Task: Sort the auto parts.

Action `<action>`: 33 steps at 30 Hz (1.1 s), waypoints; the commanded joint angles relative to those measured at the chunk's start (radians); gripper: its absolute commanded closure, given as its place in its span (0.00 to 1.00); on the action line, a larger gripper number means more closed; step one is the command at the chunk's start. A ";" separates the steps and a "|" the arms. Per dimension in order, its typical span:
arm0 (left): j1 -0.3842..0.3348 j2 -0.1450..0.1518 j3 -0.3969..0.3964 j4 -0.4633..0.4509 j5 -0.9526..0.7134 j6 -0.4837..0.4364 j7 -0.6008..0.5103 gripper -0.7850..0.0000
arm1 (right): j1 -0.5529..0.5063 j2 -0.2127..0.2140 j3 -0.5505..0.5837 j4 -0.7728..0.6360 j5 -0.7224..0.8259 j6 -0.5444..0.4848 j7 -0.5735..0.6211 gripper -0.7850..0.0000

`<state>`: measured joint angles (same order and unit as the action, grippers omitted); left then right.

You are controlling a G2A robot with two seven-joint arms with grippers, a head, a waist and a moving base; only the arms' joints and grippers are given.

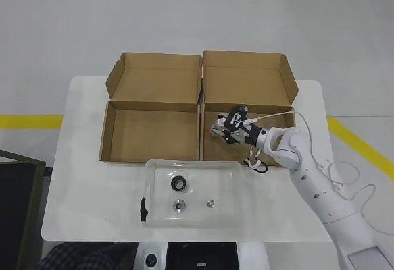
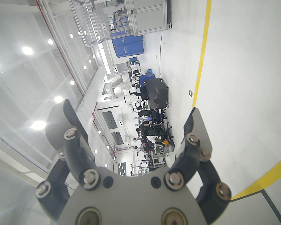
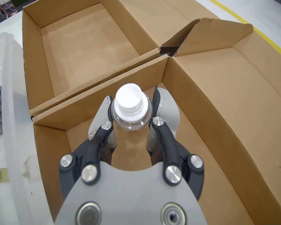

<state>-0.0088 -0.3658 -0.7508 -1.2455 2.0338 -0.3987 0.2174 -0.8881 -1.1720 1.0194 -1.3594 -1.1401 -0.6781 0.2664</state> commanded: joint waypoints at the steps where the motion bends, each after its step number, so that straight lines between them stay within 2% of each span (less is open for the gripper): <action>1: 0.000 0.000 0.000 0.000 0.000 0.000 0.000 0.00 | 0.003 -0.001 -0.001 -0.006 -0.003 0.001 0.002 0.00; 6: 0.000 0.000 0.000 0.000 0.000 0.000 0.000 0.00 | -0.009 0.003 0.025 -0.055 0.025 0.005 -0.004 0.00; 12: 0.000 0.000 0.000 0.000 0.000 0.000 0.000 0.00 | -0.069 0.021 0.092 -0.196 0.058 0.008 0.032 0.00; 25: 0.000 0.000 0.000 0.000 0.000 0.000 0.000 0.00 | -0.289 0.074 0.227 -0.589 0.101 -0.117 0.253 0.00; 33: 0.000 0.000 0.000 0.000 0.000 0.000 0.000 0.00 | -0.404 0.095 0.233 -0.717 0.096 -0.166 0.355 0.00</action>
<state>-0.0088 -0.3658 -0.7508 -1.2455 2.0338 -0.3987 0.2174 -1.2822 -1.0787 1.2564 -2.0678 -1.0409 -0.8372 0.6125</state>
